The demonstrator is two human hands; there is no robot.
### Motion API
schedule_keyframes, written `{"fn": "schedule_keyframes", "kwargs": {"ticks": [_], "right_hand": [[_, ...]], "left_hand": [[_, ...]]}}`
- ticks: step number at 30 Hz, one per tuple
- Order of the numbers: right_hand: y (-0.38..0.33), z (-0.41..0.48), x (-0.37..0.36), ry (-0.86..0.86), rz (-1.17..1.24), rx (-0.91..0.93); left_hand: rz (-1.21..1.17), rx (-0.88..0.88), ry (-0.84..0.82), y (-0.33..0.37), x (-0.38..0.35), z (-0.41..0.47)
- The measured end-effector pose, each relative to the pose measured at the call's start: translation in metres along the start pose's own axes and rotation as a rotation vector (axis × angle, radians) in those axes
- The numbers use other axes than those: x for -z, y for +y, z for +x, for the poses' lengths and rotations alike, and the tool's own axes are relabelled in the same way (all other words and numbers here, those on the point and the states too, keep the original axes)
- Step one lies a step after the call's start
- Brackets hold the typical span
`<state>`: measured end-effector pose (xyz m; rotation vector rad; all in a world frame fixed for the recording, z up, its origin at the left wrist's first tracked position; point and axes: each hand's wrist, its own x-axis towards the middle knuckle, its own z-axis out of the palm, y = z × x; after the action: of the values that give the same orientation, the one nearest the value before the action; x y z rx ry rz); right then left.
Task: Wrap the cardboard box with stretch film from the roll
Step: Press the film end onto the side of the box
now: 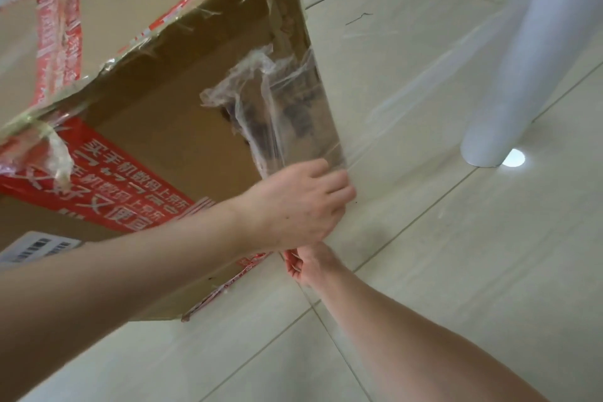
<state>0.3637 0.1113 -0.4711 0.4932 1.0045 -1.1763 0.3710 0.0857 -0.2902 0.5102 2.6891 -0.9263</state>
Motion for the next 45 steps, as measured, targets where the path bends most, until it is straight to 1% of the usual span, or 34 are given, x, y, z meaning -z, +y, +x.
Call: {"fn": "schedule_keyframes", "kwargs": {"ticks": [2,5,7,9,11,13,16,18,22,24,25,28,30,33,34,38,41,45], "right_hand": [[0.003,0.004,0.001,-0.041,-0.054,0.005],[0.006,0.007,0.005,-0.05,-0.087,-0.001],[0.005,0.006,0.009,-0.043,-0.097,-0.007],[0.001,0.006,0.019,-0.041,-0.09,-0.012],[-0.004,0.004,0.035,-0.03,-0.059,0.015],[-0.013,0.003,0.048,0.009,-0.012,0.101],[-0.034,-0.001,0.054,0.162,0.016,0.296],[-0.049,-0.005,0.052,0.262,-0.092,0.422],[-0.069,-0.008,0.054,0.261,-0.201,0.534],[-0.076,-0.012,0.057,0.305,-0.284,0.585],[-0.078,-0.014,0.06,0.333,-0.331,0.606],[-0.087,-0.017,0.062,0.405,-0.429,0.667],[-0.091,-0.019,0.058,0.425,-0.455,0.694],[-0.095,-0.025,0.049,0.423,-0.51,0.708],[-0.096,-0.028,0.047,0.416,-0.525,0.717],[-0.102,-0.036,0.04,0.414,-0.576,0.732],[-0.11,-0.05,0.037,0.427,-0.609,0.734],[-0.118,-0.089,0.03,0.458,-0.64,0.69]], "left_hand": [[0.08,-0.004,-0.052,0.005,-0.041,0.022],[0.113,0.03,-0.402,0.007,-0.077,0.037],[0.253,0.011,-0.471,0.006,-0.09,0.038],[0.413,-0.008,-0.461,0.003,-0.099,0.037],[0.453,-0.011,-0.437,0.005,-0.104,0.035],[0.498,-0.008,-0.444,0.009,-0.106,0.037],[0.484,-0.007,-0.454,0.015,-0.106,0.039],[0.482,-0.013,-0.428,0.013,-0.105,0.039],[0.492,-0.031,-0.421,0.007,-0.105,0.035],[0.492,-0.035,-0.423,0.007,-0.098,0.035],[0.466,-0.01,-0.411,0.007,-0.093,0.035],[0.398,0.136,-0.302,-0.01,-0.074,0.032],[0.42,0.182,-0.242,-0.03,-0.053,0.03],[0.515,0.24,-0.107,-0.063,-0.025,0.024],[0.533,0.263,-0.094,-0.072,-0.019,0.02],[0.547,0.321,-0.154,-0.088,-0.003,0.005],[0.467,0.366,-0.178,-0.093,0.004,0.003],[0.379,0.331,-0.225,-0.093,0.021,0.004]]}}
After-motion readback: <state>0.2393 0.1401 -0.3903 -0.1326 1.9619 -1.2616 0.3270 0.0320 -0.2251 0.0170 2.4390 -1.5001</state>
